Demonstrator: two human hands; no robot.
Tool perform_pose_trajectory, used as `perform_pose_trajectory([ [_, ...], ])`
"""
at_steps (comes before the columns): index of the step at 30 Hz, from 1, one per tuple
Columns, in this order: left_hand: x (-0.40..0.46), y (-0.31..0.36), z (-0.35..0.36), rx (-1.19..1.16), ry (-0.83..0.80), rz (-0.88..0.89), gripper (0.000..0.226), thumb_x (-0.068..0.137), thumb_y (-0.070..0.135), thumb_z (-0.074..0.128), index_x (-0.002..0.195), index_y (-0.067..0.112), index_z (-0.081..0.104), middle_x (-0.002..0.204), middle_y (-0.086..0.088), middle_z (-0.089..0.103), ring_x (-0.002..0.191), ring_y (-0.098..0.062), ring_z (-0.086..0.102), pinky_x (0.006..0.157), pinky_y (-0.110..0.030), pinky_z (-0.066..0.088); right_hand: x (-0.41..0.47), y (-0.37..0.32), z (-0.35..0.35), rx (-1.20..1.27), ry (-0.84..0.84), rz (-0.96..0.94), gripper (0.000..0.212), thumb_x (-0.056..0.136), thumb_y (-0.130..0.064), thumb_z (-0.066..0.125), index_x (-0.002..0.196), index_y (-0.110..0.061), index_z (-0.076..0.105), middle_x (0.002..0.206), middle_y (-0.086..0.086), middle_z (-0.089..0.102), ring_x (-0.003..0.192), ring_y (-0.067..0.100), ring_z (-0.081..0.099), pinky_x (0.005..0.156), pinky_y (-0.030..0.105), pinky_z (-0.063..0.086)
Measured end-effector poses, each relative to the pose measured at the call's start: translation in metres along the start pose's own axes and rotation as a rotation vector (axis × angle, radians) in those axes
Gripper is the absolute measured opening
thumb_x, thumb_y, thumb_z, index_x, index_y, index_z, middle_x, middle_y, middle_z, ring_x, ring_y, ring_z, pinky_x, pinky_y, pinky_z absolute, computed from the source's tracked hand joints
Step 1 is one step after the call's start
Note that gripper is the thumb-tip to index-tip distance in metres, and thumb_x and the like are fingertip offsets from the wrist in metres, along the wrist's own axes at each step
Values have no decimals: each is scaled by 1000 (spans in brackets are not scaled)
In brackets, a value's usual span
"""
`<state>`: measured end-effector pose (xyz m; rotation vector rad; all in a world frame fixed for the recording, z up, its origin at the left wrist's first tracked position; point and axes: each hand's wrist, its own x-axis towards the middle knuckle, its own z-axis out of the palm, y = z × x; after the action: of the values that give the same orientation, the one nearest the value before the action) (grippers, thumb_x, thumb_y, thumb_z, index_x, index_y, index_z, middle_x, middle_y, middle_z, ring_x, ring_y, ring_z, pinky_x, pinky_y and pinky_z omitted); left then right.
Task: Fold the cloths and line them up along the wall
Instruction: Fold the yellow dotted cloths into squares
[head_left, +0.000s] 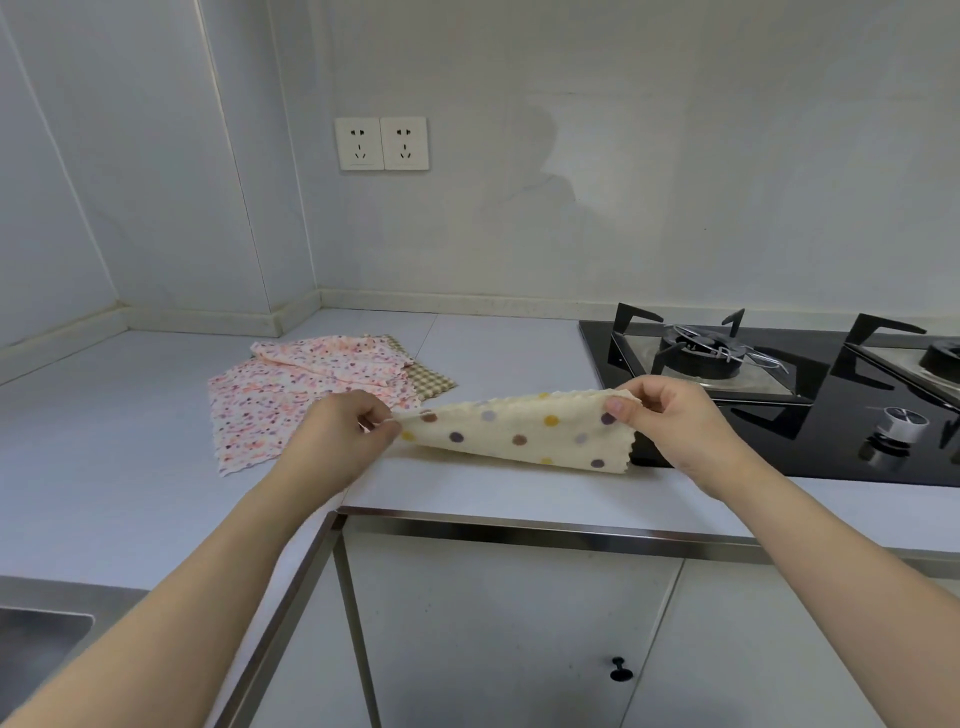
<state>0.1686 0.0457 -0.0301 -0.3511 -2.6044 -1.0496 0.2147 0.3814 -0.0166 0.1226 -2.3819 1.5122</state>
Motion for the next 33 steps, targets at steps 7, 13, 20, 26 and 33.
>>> perform_pose_trajectory([
  [7, 8, 15, -26, -349, 46, -192, 15, 80, 10, 74, 73, 3, 64, 68, -7, 60, 58, -18, 49, 51, -25, 41, 2, -20, -5, 133, -16, -40, 15, 85, -19, 71, 77, -6, 68, 79, 5, 73, 67, 10, 58, 74, 33, 43],
  [13, 10, 26, -36, -574, -54, -289, 16, 80, -5, 71, 85, 2, 58, 77, -16, 62, 64, -26, 62, 52, -25, 51, 2, -21, -6, 150, 13, -4, 17, 95, -19, 57, 87, -17, 72, 80, -2, 73, 72, 11, 63, 78, 32, 48],
  [20, 6, 28, -33, -548, -216, -308, 15, 84, 4, 70, 97, -3, 67, 92, -16, 73, 85, -28, 70, 68, -28, 60, 1, -12, -10, -25, -37, 7, 13, 98, -23, 53, 91, -17, 62, 72, -4, 68, 65, 12, 58, 73, 34, 45],
  [26, 4, 28, -34, -639, -327, -349, 8, 87, 1, 65, 87, 4, 58, 82, -10, 69, 78, -21, 68, 72, -29, 59, 0, -8, -9, -32, -21, 20, 20, 100, -19, 49, 88, -10, 63, 73, 2, 66, 65, 17, 57, 65, 30, 50],
  [33, 12, 24, -19, -663, -258, -441, 13, 86, -1, 66, 81, 8, 58, 78, -12, 67, 67, -21, 64, 53, -26, 55, 21, 4, -8, -61, -30, 71, 15, 99, -19, 51, 91, -9, 60, 71, 1, 67, 62, 20, 60, 61, 34, 52],
])
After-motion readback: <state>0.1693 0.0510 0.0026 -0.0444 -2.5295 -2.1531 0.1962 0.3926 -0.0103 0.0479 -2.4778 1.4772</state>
